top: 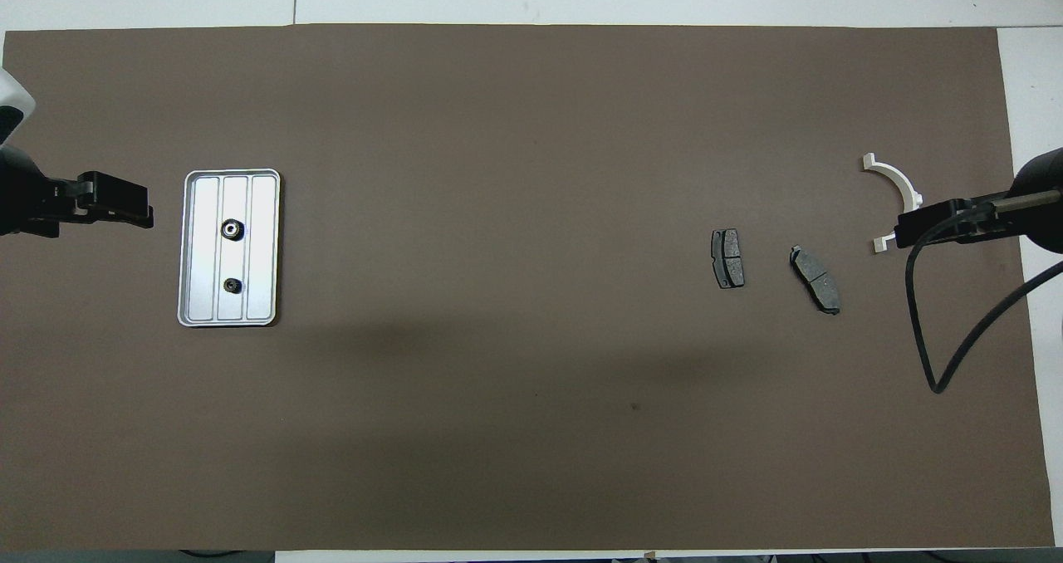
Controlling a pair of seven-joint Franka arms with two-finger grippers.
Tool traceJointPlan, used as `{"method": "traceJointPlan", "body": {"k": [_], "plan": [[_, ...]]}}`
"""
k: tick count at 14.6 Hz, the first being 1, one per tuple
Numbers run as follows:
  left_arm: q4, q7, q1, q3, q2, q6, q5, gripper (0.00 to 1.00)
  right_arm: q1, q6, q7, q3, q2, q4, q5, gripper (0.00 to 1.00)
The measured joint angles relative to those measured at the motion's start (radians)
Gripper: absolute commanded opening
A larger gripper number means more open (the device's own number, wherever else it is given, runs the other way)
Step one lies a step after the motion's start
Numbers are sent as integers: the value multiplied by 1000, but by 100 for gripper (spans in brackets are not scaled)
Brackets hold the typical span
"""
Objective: Pick bearing gear from pile to tray
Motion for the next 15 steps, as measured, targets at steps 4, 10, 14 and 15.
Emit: {"method": "traceJointPlan", "body": {"k": [4,10,14,15], "plan": [[7,0,0,0,-14,-17,0,100,0,0,0,0,0,0,0,100],[9,0,0,4,-14,-23,0,100,0,0,0,0,0,0,0,100],[10,0,-1,-5,-14,-23,0,100,0,0,0,0,0,0,0,100],[10,0,-2,-7,-14,-23,0,100,0,0,0,0,0,0,0,100]]}}
